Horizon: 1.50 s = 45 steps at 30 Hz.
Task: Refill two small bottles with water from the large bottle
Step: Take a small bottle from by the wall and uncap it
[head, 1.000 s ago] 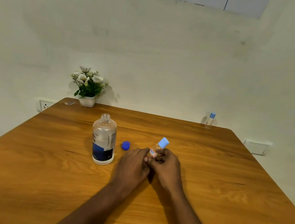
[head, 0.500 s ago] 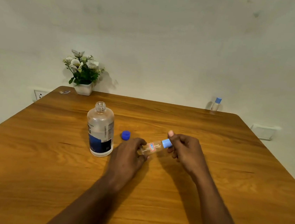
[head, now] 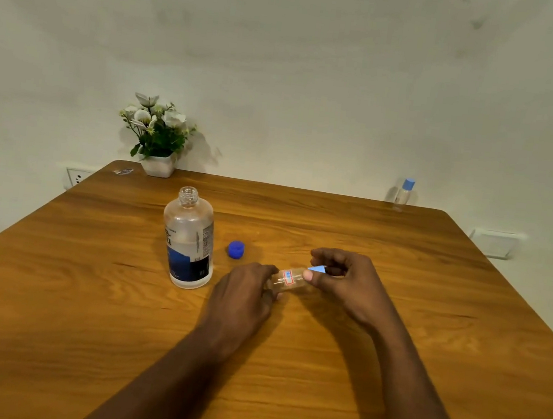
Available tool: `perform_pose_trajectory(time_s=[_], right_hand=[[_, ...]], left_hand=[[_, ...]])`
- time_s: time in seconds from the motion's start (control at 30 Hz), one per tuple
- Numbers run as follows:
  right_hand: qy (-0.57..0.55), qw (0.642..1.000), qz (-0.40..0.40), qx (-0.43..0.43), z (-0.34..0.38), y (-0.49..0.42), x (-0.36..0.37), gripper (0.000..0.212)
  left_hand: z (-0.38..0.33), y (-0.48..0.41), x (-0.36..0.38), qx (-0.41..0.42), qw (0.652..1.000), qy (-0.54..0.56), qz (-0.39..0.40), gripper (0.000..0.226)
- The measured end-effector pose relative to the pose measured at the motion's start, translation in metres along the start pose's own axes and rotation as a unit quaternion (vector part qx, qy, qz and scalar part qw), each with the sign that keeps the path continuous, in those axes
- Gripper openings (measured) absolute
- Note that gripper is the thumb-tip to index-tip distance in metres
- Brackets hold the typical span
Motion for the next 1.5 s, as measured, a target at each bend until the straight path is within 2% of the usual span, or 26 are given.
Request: perform_pose_trajectory(time_s=[0.03,0.13,0.23,0.3,0.37,0.47,0.53,0.6,0.7,0.77,0.93,1.0,1.07,1.13,1.2,1.33,1.5], right_hand=[[-0.001,1.0,-0.009,0.007,0.0,0.0,-0.001,0.04],[0.039,0.998,-0.051,0.022,-0.001,0.001,-0.01,0.028],[0.038,0.997,-0.042,0.052,-0.004,0.002,-0.009,0.043],[0.026,0.998,-0.026,0.051,-0.002,0.002,-0.007,0.031],[-0.005,0.999,-0.008,0.04,0.001,0.002,-0.006,0.005],[-0.031,0.999,0.014,0.014,0.006,0.002,-0.005,0.029],[-0.016,1.0,0.0,0.012,0.006,0.002,-0.007,0.026],[0.005,0.999,-0.021,0.034,0.002,0.002,-0.011,0.012],[0.029,0.997,-0.014,0.065,-0.004,0.004,-0.008,0.037],[0.023,0.997,-0.003,0.07,-0.004,0.005,-0.005,0.039],[-0.009,0.998,0.031,0.055,0.0,0.004,-0.003,0.007],[0.01,0.998,0.042,0.039,0.003,0.005,-0.003,0.028],[0.005,0.998,0.047,0.037,0.004,0.005,-0.003,0.038],[0.007,0.998,0.042,0.051,0.002,0.006,-0.003,0.034],[0.026,0.997,0.031,0.07,0.0,0.006,-0.004,0.019],[0.044,0.992,0.053,0.105,-0.007,0.009,0.001,0.041],[0.076,0.99,0.096,0.071,-0.004,0.01,0.003,0.012]], left_hand=[[-0.001,0.0,0.0,0.001,1.0,0.001,-0.002,0.033],[-0.003,0.001,0.001,-0.003,1.0,0.005,-0.002,0.034],[0.001,0.0,0.001,-0.016,1.0,0.006,0.001,0.038],[0.002,0.0,0.0,-0.019,1.0,0.007,-0.001,0.039],[0.004,-0.001,-0.001,-0.021,1.0,0.008,-0.002,0.04],[0.006,-0.001,-0.003,-0.028,0.999,0.015,-0.01,0.04],[0.006,-0.001,-0.005,-0.03,0.999,0.018,-0.015,0.04],[0.006,-0.001,-0.005,-0.03,0.999,0.016,-0.016,0.041],[0.006,0.0,-0.004,-0.029,0.999,0.015,-0.015,0.042],[0.006,0.0,-0.003,-0.03,0.999,0.014,-0.013,0.042],[0.009,-0.001,-0.004,-0.033,0.999,0.013,-0.015,0.043],[0.011,-0.001,-0.004,-0.037,0.999,0.012,-0.017,0.042],[0.011,-0.002,-0.004,-0.037,0.999,0.012,-0.017,0.042],[0.01,-0.002,-0.004,-0.034,0.999,0.011,-0.016,0.042],[0.009,-0.002,-0.003,-0.027,0.999,0.008,-0.017,0.042],[0.007,-0.002,-0.001,-0.017,1.0,0.004,-0.009,0.044],[0.006,-0.001,0.0,-0.002,1.0,-0.01,-0.002,0.044]])
Point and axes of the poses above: each hand's wrist, its own y-axis away from the middle knuckle, its own x-axis out of the palm, z = x × y, the point moved 9 cm from there along -y, towards the middle knuckle, and after that the axes turned 1 degree about -z, right-handed, at the moved point
